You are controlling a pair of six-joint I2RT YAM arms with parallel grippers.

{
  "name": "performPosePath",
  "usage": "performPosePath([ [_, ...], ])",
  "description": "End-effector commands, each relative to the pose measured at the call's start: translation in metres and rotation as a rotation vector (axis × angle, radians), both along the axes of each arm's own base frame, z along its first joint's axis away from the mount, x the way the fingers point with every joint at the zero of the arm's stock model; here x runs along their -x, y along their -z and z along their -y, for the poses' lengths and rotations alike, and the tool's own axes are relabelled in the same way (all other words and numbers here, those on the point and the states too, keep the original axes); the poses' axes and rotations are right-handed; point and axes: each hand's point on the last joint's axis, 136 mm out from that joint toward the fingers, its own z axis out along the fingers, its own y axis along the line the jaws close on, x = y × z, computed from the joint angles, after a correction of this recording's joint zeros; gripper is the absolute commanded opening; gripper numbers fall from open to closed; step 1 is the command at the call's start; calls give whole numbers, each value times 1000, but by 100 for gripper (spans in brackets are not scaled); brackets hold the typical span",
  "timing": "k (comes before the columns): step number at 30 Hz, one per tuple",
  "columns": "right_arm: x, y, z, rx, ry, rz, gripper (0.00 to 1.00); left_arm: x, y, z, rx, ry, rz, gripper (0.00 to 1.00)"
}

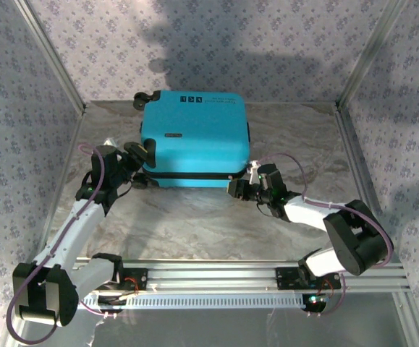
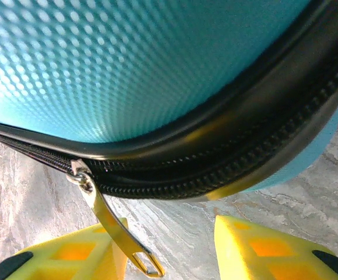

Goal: Pack the luggage

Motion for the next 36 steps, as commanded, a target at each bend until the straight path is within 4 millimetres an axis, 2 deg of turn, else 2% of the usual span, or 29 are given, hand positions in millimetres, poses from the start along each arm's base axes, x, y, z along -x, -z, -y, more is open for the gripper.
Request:
performPosePath([
  [1,-5,-25,-21,-66,-69,60,44,15,2,30,-183,249,35,0],
  [12,-4,-43,-30,-125,-82,72,41,15,2,29,-180,246,35,0],
  [18,-2,-52,-27,-124,-71,91,40,16,3,30,-180,248,35,0],
  [29,-2,-55,-29,-128,-71,94,38,17,1,30,-177,250,41,0],
  [36,0,-67,-30,-163,-78,113,38,16,0,30,-175,252,41,0],
])
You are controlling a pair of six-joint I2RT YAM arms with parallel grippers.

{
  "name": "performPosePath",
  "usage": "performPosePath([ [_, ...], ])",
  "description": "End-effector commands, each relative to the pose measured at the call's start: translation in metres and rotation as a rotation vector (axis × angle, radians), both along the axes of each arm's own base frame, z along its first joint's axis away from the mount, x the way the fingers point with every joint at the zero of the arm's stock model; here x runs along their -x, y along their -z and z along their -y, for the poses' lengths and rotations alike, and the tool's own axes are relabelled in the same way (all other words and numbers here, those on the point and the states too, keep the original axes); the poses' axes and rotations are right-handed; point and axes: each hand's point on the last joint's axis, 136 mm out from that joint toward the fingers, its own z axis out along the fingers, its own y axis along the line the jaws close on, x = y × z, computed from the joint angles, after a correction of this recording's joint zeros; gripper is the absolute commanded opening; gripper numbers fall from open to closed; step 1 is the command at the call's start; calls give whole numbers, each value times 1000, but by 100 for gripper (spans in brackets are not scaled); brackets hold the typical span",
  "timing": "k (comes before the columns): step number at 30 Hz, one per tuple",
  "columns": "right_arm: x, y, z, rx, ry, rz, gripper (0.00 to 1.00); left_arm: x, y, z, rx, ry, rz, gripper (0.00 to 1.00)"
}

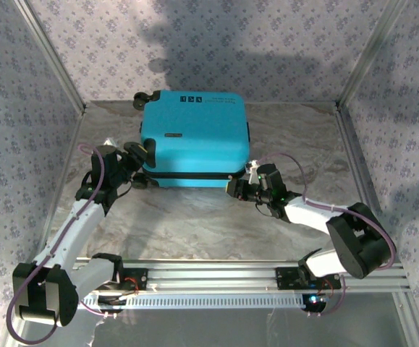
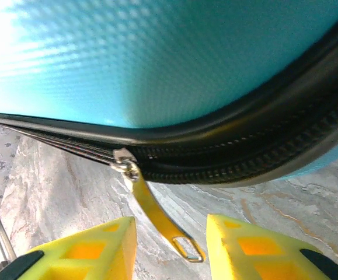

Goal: Pack the luggage

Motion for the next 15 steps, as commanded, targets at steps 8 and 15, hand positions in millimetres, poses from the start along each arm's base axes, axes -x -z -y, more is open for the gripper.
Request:
performPosePath([
  [8,-6,-58,-19,-95,-59,158,38,16,0,31,-172,252,43,0],
  [15,-11,-41,-19,-63,-45,124,38,16,1,31,-172,252,43,0],
])
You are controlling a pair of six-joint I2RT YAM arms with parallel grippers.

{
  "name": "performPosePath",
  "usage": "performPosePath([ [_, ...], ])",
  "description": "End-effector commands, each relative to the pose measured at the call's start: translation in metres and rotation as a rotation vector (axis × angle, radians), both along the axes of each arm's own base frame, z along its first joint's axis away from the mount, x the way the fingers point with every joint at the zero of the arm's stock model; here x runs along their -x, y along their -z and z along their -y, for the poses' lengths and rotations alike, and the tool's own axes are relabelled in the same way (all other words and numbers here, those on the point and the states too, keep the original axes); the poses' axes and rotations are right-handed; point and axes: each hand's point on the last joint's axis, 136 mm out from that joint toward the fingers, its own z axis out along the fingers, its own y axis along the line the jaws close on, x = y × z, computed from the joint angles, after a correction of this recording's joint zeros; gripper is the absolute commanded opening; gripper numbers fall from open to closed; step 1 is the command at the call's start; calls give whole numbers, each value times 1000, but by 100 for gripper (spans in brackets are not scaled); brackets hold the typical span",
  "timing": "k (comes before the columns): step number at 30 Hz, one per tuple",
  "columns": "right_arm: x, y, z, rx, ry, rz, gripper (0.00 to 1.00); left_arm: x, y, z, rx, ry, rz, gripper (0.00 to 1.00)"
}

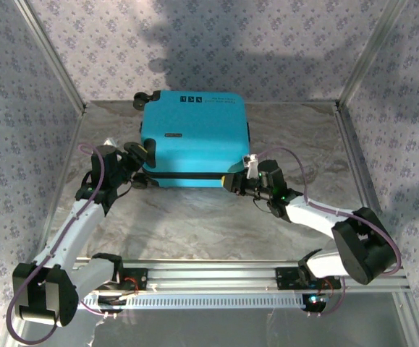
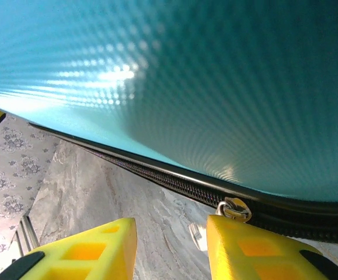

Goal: Pack the luggage

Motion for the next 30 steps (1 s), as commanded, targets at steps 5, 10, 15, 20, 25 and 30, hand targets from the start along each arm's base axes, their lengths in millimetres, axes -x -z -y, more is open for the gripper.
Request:
performPosePath([
  [5,-5,10,-2,29,12,-4,38,17,3,30,-178,252,40,0],
  [10,-2,20,10,88,49,-21,40,17,4,29,-181,250,37,0],
  [15,6,27,17,108,65,-34,40,17,4,30,-180,251,37,0],
  [20,15,25,25,113,76,-24,41,18,4,30,-180,253,37,0],
  [25,16,20,23,105,71,-18,41,17,2,31,-175,253,41,0],
  [30,9,19,14,96,54,-15,41,18,0,31,-175,254,45,0],
])
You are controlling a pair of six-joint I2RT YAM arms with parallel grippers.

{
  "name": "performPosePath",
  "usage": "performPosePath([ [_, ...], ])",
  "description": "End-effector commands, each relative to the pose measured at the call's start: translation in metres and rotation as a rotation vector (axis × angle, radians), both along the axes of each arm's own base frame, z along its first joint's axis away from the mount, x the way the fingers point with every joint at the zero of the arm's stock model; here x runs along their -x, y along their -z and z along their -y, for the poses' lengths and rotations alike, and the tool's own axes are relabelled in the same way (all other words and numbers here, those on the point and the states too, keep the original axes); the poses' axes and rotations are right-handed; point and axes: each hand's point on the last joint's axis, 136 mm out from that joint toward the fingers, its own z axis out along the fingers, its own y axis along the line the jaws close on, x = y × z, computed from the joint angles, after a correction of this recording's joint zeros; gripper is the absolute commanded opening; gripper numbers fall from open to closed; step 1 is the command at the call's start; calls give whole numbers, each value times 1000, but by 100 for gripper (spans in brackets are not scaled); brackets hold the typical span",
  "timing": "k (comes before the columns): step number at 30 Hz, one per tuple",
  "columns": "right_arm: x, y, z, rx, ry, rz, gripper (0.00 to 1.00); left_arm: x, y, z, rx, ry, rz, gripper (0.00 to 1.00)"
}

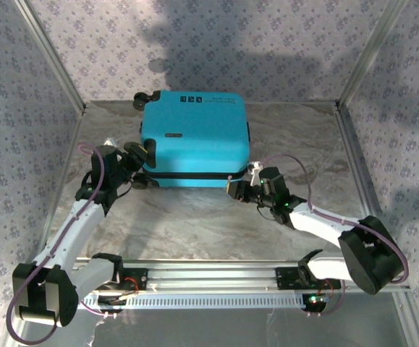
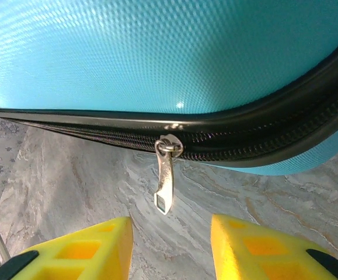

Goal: Pack the luggage

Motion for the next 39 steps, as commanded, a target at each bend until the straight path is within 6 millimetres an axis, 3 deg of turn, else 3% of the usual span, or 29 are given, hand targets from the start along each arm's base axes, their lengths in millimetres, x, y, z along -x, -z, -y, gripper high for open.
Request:
performPosePath([
  [1,-8,-4,-9,6,-16,22,41,17,-1,30,-175,251,47,0],
  [10,-21,-10,-20,-26,-2,34,38,19,-1,31,-172,252,50,0],
  [16,-30,-14,-23,-43,53,29,19,20,-1,34,-166,258,55,0],
  [27,-40,-25,-18,-98,147,40,20,24,4,39,-152,270,57,0],
  [30,-45,-27,-17,-95,169,40,6,26,3,40,-148,272,62,0],
  [31,-46,-27,-16,-88,177,43,0,26,2,40,-146,272,64,0],
  [39,-42,-5,12,152,191,53,0,27,0,35,-184,262,68,0],
])
